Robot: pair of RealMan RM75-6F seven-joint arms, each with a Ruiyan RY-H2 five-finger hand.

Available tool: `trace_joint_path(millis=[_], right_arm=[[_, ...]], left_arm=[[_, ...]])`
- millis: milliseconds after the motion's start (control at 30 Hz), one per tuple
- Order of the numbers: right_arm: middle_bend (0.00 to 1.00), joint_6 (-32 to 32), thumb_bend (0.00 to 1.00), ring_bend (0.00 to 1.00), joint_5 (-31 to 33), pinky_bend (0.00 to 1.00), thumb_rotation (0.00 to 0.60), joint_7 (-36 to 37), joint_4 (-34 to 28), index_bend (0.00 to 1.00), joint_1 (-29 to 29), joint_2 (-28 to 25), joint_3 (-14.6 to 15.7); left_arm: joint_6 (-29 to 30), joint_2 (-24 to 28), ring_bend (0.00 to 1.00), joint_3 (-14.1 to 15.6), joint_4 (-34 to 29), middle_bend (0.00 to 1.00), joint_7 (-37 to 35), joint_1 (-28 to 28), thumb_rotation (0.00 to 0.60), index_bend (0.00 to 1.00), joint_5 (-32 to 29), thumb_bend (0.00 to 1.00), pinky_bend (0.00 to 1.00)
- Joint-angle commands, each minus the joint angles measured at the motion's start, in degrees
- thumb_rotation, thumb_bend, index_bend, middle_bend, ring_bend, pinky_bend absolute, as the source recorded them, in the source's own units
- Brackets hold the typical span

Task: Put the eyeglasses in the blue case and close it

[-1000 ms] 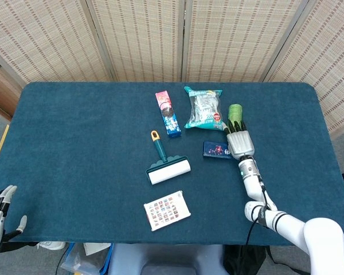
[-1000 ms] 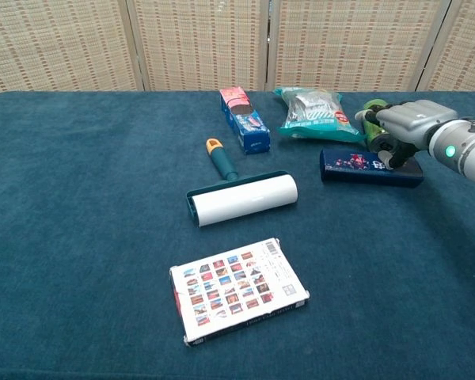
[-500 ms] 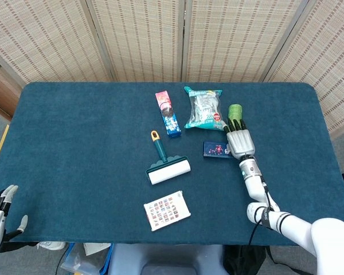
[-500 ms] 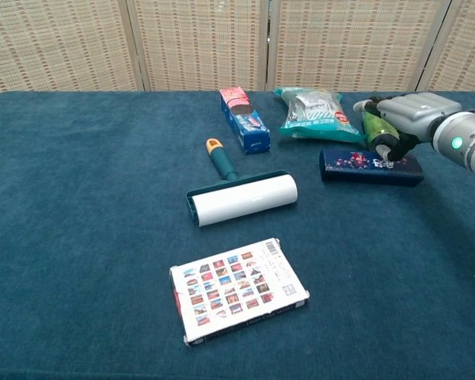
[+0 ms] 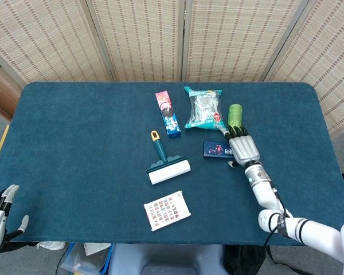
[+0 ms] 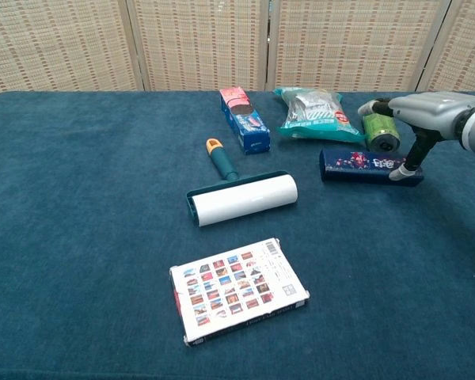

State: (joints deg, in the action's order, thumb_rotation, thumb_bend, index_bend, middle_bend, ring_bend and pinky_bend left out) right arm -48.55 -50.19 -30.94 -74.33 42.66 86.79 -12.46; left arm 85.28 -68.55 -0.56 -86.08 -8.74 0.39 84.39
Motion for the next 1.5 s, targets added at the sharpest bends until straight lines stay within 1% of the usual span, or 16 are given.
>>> trace_joint_path(millis=[33,167,400,567,667,733,867,933,1000,1067,1133,1167,1267,1300,1367,1500], right_arm=[[0.00,1.2,0.13,0.00,2.6,0.00,0.600,-2.5,1.5,0.06,1.5,1.2,0.9],[0.00,2.1,0.13,0.00,5.3,0.00,0.600,-5.4,3.9,0.07,3.4,3.1,1.5],[0.00,3.6,0.20,0.00,9.0,0.00,0.600,-7.9,8.5,0.19,6.2,6.4,1.9],[0.00,4.2,0.21,0.00,10.7,0.00,0.600,-8.5,10.5,0.21,7.4,7.7,2.0],[0.00,4.5,0.24,0.00,11.4,0.00,0.600,-8.5,11.4,0.24,7.8,8.2,2.0],[0.01,4.6,0.27,0.00,11.4,0.00,0.600,-8.0,11.8,0.28,8.0,8.4,1.9],[0.09,4.2,0.36,0.00,10.1,0.00,0.600,-6.1,12.4,0.47,7.8,8.8,1.7],[0.12,3.9,0.39,0.00,9.2,0.00,0.600,-4.9,12.7,0.54,7.7,8.9,1.7],[0.15,3.8,0.41,0.00,8.4,0.00,0.600,-4.1,12.8,0.58,7.5,9.0,1.8],[0.15,3.8,0.41,0.00,7.7,0.00,0.600,-3.3,12.6,0.58,7.3,8.8,1.8],[0.13,4.0,0.38,0.00,7.3,0.00,0.600,-2.9,12.0,0.55,7.2,8.3,2.0],[0.11,4.1,0.34,0.00,7.3,0.00,0.600,-2.8,11.6,0.49,7.1,8.0,2.1],[0.02,4.3,0.20,0.00,7.4,0.00,0.600,-2.7,9.7,0.13,6.9,6.6,2.2],[0.01,4.1,0.17,0.00,7.3,0.00,0.600,-2.4,9.0,0.05,6.8,6.2,2.2],[0.00,3.2,0.14,0.00,6.3,0.00,0.600,-1.6,7.2,0.00,6.3,5.1,2.2],[0.00,0.5,0.13,0.00,3.1,0.00,0.600,0.9,3.6,0.00,4.6,2.7,2.5]], left_arm=[[0.0,0.1,0.00,0.0,-0.1,0.00,0.1,0.1,0.600,0.00,-0.1,0.40,0.00],[0.1,0.2,0.00,0.1,-0.1,0.00,0.1,0.3,0.600,0.00,-0.3,0.40,0.00],[0.0,0.1,0.00,0.1,0.2,0.00,0.0,0.4,0.600,0.00,-0.6,0.40,0.00],[-0.1,0.0,0.00,0.1,0.4,0.00,-0.2,0.4,0.600,0.00,-0.7,0.40,0.00],[-0.2,0.0,0.00,0.0,0.5,0.00,-0.4,0.4,0.600,0.00,-0.8,0.40,0.00],[-0.2,0.0,0.00,0.0,0.6,0.00,-0.5,0.4,0.600,0.00,-0.8,0.40,0.00],[-0.2,0.0,0.00,0.0,0.7,0.00,-0.6,0.4,0.600,0.00,-0.8,0.40,0.00],[-0.3,0.0,0.00,0.0,0.7,0.00,-0.6,0.4,0.600,0.00,-0.7,0.40,0.00],[-0.3,-0.1,0.00,0.0,0.7,0.00,-0.5,0.4,0.600,0.00,-0.7,0.40,0.00],[-0.3,-0.1,0.00,0.0,0.6,0.00,-0.4,0.3,0.600,0.00,-0.6,0.40,0.00],[-0.3,0.0,0.00,0.0,0.5,0.00,-0.3,0.3,0.600,0.00,-0.6,0.40,0.00],[-0.3,0.0,0.00,0.0,0.5,0.00,-0.3,0.3,0.600,0.00,-0.6,0.40,0.00],[-0.3,0.1,0.00,-0.1,0.3,0.00,-0.1,0.2,0.600,0.00,-0.6,0.40,0.00],[-0.3,0.1,0.00,-0.1,0.2,0.00,0.0,0.2,0.600,0.00,-0.5,0.40,0.00],[-0.2,0.1,0.00,-0.1,0.0,0.00,0.1,0.2,0.600,0.00,-0.5,0.40,0.00],[-0.3,0.3,0.00,-0.2,-0.2,0.00,0.3,0.0,0.600,0.00,-0.5,0.40,0.00]])
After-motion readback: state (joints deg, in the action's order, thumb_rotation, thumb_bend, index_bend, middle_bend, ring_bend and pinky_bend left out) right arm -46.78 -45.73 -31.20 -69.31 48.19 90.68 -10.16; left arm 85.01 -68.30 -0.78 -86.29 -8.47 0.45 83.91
